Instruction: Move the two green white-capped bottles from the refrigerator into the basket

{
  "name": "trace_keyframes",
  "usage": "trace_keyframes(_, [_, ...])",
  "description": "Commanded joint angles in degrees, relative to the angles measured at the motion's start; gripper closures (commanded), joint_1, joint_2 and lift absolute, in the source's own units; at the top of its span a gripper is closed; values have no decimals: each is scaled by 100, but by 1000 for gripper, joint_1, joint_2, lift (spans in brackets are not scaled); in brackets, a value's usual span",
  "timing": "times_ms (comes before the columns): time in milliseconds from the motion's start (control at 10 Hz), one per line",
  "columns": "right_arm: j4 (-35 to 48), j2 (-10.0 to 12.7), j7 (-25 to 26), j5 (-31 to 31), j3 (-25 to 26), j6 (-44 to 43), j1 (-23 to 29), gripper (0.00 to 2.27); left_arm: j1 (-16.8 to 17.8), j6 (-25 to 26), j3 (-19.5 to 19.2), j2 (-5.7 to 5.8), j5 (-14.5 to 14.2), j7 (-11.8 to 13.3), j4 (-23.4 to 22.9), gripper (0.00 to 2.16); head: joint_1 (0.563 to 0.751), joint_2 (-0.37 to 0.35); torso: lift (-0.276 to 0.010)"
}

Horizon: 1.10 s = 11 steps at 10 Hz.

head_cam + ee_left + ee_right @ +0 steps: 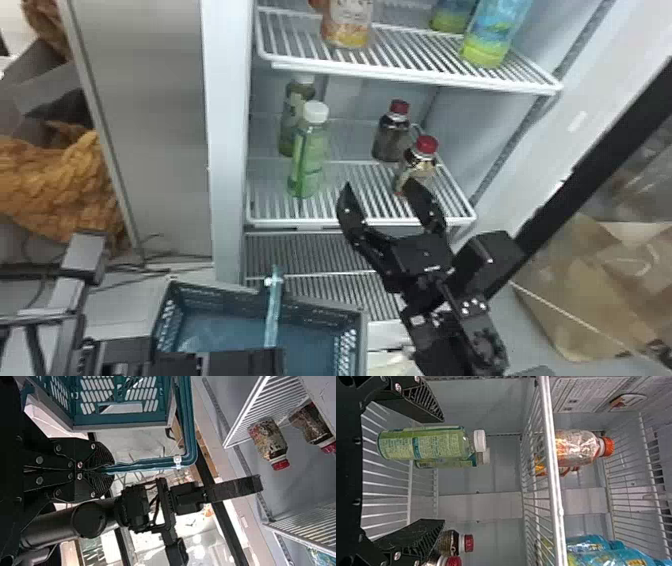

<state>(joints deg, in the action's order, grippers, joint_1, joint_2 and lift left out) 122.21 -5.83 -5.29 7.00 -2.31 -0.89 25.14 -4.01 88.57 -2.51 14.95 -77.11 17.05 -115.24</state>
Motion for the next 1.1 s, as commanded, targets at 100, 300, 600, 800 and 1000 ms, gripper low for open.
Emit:
trace_keyframes(100, [-500, -6, -43, -94, -78, -24, -461, 145, 8, 2, -1, -1, -2, 0, 0, 1161, 695, -268, -263])
trace_keyframes(300, [-851, -41, -78, -117, -192, -24, -827, 145, 8, 2, 11, -1, -2, 0, 0, 1161, 695, -253, -263])
trace_keyframes(600, [-1231, -68, -183, -83, -340, 117, -1249, 145, 36, 2, 11, 8, 10, 0, 0, 1161, 695, -228, -263])
trace_keyframes(800, [-1554, -76, -245, -94, -397, 173, -1516, 145, 50, -12, 33, 8, 10, 0, 0, 1161, 695, -210, -263])
trace_keyframes(1000, [-1864, -94, -298, -106, -455, 258, -1741, 147, 50, -12, 33, 17, 21, 0, 0, 1161, 695, -199, -263])
